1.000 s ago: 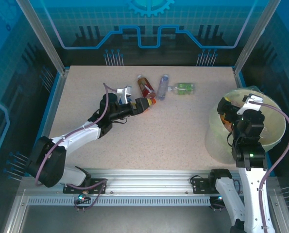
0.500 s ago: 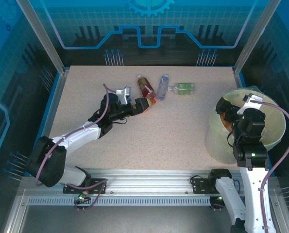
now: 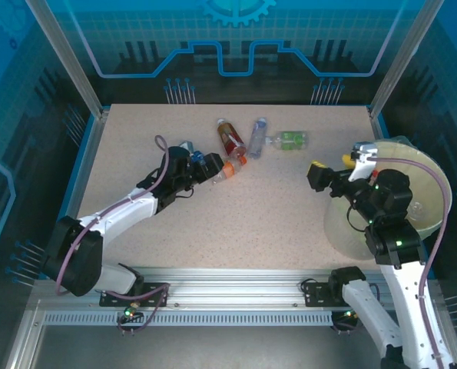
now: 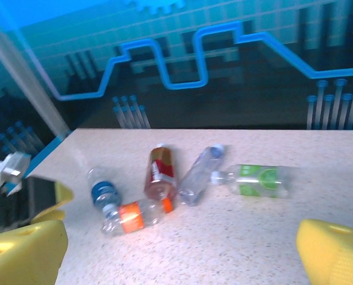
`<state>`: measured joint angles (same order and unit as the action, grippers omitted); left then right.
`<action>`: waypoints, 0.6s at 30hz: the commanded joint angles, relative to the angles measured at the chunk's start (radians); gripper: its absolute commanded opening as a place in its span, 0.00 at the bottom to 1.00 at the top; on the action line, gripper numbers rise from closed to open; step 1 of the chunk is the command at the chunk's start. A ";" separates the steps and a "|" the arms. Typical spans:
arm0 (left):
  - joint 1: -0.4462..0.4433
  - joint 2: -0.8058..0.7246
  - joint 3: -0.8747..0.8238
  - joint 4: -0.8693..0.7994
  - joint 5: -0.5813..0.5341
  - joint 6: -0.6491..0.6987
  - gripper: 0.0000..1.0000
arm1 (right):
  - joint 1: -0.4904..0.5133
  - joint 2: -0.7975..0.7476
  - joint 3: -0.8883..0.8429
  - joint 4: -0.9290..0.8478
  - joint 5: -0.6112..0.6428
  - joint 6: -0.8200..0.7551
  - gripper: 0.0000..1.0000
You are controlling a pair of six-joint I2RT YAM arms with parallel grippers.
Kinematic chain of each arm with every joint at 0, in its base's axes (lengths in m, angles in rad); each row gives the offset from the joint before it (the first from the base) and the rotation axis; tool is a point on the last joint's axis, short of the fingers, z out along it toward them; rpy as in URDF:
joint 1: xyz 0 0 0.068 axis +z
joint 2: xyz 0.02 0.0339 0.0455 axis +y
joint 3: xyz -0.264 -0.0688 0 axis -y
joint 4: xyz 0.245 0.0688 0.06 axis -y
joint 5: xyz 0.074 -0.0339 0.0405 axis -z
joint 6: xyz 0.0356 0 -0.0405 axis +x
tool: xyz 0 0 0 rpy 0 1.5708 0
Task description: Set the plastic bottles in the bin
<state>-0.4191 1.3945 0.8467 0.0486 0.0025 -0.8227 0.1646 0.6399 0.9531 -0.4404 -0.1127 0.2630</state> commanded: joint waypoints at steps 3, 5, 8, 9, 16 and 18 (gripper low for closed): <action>0.094 0.026 0.069 -0.210 -0.113 -0.073 0.99 | 0.165 0.058 0.067 0.004 0.055 -0.086 1.00; 0.117 0.044 0.085 -0.236 -0.132 -0.074 0.99 | 0.219 0.083 0.081 -0.005 0.084 -0.112 1.00; 0.154 0.089 0.129 -0.279 -0.177 -0.093 0.99 | 0.289 0.121 0.095 -0.018 0.137 -0.136 1.00; 0.166 0.108 0.151 -0.291 -0.183 -0.093 0.99 | 0.305 0.130 0.097 -0.019 0.148 -0.142 1.00; 0.201 0.331 0.433 -0.513 -0.285 -0.108 0.99 | 0.383 0.167 0.100 -0.017 0.215 -0.150 1.00; 0.205 0.399 0.509 -0.550 -0.281 -0.110 0.99 | 0.398 0.167 0.100 -0.015 0.230 -0.148 1.00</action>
<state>-0.2230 1.7195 1.2575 -0.3679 -0.2306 -0.9176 0.5354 0.8120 1.0233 -0.4561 0.0677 0.1307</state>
